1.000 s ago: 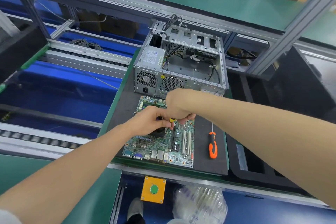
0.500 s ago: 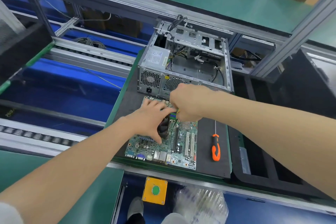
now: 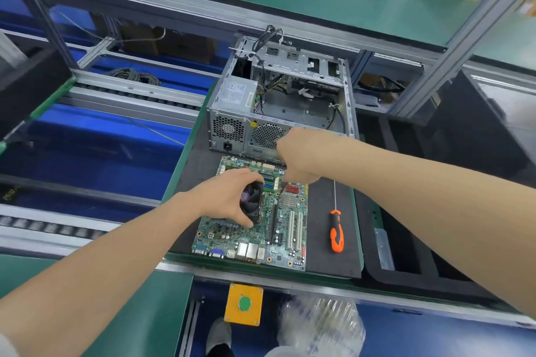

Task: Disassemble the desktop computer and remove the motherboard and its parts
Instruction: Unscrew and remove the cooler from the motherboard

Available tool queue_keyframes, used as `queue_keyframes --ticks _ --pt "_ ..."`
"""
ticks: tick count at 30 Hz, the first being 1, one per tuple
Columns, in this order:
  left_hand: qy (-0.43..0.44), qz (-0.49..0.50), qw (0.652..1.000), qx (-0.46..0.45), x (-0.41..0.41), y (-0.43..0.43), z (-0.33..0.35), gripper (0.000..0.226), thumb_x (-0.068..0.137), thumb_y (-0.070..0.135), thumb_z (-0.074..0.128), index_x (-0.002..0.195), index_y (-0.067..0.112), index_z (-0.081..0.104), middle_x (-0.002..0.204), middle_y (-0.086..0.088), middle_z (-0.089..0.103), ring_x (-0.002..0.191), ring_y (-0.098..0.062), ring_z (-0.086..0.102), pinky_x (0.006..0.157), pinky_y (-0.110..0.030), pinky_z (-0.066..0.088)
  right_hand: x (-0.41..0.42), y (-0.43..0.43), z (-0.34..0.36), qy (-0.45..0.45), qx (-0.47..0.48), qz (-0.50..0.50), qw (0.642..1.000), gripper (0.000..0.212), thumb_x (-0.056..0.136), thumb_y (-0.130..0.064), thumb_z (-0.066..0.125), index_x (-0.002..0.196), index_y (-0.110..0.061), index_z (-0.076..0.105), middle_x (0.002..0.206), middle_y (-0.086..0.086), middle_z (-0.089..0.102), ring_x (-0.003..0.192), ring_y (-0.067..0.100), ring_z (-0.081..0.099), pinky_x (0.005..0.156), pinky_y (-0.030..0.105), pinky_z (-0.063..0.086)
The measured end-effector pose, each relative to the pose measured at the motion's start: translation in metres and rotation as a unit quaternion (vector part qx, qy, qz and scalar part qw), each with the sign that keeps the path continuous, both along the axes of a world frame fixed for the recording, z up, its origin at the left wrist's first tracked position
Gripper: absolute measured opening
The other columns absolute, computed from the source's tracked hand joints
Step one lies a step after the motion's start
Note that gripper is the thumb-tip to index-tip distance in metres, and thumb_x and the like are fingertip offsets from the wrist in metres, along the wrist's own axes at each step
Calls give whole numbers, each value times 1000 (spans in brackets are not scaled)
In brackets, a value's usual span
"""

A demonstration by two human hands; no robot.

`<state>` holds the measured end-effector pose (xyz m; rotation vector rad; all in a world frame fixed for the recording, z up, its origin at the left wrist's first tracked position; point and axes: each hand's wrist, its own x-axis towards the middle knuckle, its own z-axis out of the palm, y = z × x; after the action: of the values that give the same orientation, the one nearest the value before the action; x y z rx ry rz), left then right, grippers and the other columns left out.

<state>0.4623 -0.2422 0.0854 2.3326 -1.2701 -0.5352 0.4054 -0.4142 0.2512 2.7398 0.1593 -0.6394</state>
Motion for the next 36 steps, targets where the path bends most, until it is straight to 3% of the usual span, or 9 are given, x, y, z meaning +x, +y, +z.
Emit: queue_keyframes --ticks 6,9,12,16,19,21,23,27,36 --pt "35 15 999 15 14 43 -6 120 64 62 90 160 41 20 141 17 33 134 -6 28 112 -30 31 9 13 10 -46 90 -11 995 16 92 -28 64 89 -13 66 83 4 59 65 24 57 49 25 38" --pt "39 84 995 21 11 66 -18 114 65 65 88 157 35 27 150 14 39 140 -10 35 119 -41 32 18 30 11 -55 121 4 991 16 91 -25 63 84 -11 62 79 5 57 62 26 52 52 26 41" --pt "77 124 989 -17 5 72 -31 109 65 61 89 155 35 35 155 11 39 140 -9 40 113 -28 33 26 49 9 -43 122 8 992 23 92 -23 62 74 -12 53 72 5 53 60 27 48 54 27 42" --pt "119 179 974 -66 3 71 -41 109 54 73 86 150 44 42 147 16 46 134 -7 44 108 -28 36 36 66 5 -38 119 15 992 31 93 -23 62 68 -13 46 67 5 48 60 26 47 56 29 43" --pt "168 183 965 -86 -1 75 -46 102 49 82 83 140 62 40 140 34 41 131 4 40 113 -30 36 41 74 2 -30 122 17 992 32 89 -23 63 66 -13 45 64 6 44 61 26 46 57 30 42" --pt "185 180 961 -103 -1 77 -47 88 54 72 88 127 74 39 134 48 44 127 17 41 107 -21 35 43 81 -2 -15 114 21 993 27 86 -24 66 67 -11 52 63 6 48 60 27 49 56 29 43" --pt "187 199 954 -124 -1 79 -49 81 62 58 91 125 74 43 134 45 50 125 23 41 103 -21 37 44 85 -6 -10 109 24 994 28 84 -25 68 64 -11 53 63 5 51 56 26 49 53 27 44" --pt "189 208 951 -127 1 78 -52 74 70 46 92 115 79 43 137 35 50 131 6 42 104 -28 37 50 87 -16 -36 100 4 994 30 82 -20 65 62 -14 43 64 4 45 56 24 47 50 26 38" --pt "209 208 947 -130 3 80 -53 70 68 51 91 117 73 47 141 26 55 133 -4 46 106 -35 42 60 87 -23 -34 83 -5 996 25 83 -17 62 65 -13 46 66 5 48 55 21 49 49 26 39"
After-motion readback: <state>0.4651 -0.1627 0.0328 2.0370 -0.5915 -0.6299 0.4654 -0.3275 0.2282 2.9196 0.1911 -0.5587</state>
